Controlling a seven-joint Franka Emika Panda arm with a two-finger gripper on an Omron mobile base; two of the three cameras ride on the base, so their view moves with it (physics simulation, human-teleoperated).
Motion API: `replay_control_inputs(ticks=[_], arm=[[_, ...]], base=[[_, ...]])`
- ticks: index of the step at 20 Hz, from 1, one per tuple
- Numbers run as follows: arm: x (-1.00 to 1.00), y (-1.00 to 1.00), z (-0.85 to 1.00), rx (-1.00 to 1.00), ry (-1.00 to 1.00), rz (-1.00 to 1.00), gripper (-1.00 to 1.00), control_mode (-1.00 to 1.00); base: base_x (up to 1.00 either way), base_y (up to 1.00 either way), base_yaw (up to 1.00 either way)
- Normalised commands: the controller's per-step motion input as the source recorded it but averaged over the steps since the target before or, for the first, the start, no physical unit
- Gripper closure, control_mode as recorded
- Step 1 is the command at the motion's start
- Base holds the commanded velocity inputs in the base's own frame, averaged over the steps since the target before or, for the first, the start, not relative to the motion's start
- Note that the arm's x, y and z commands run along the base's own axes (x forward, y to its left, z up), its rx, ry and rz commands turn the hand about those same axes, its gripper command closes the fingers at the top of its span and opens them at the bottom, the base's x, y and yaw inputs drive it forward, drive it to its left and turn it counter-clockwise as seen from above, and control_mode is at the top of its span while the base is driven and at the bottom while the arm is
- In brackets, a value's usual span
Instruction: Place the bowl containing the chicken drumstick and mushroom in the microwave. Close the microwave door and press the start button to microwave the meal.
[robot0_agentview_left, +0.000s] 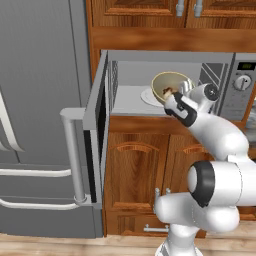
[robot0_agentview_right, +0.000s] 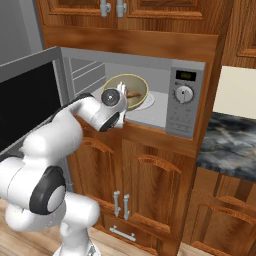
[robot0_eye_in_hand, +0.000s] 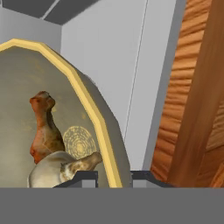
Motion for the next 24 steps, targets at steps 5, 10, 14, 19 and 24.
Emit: replay_control_inputs(ticks=[5, 10, 14, 19, 24], arm=[[0.49, 0.00, -0.07, 0.00, 0.00, -0.03, 1.00, -1.00], [0.49, 0.00, -0.01, 0.00, 0.00, -0.03, 1.00, -1.00], [0.45, 0.00, -0.04, 0.00, 0.00, -0.02, 1.00, -1.00], [0.43, 0.00, 0.00, 0.00, 0.00, -0.02, 1.00, -1.00], [0.21, -0.05, 0.01, 0.00, 0.00, -0.02, -1.00, -1.00]], base=[[0.00, 0.00, 0.00], [0.00, 0.00, 0.00], [0.00, 0.00, 0.00], [0.00, 0.00, 0.00], [0.00, 0.00, 0.00]])
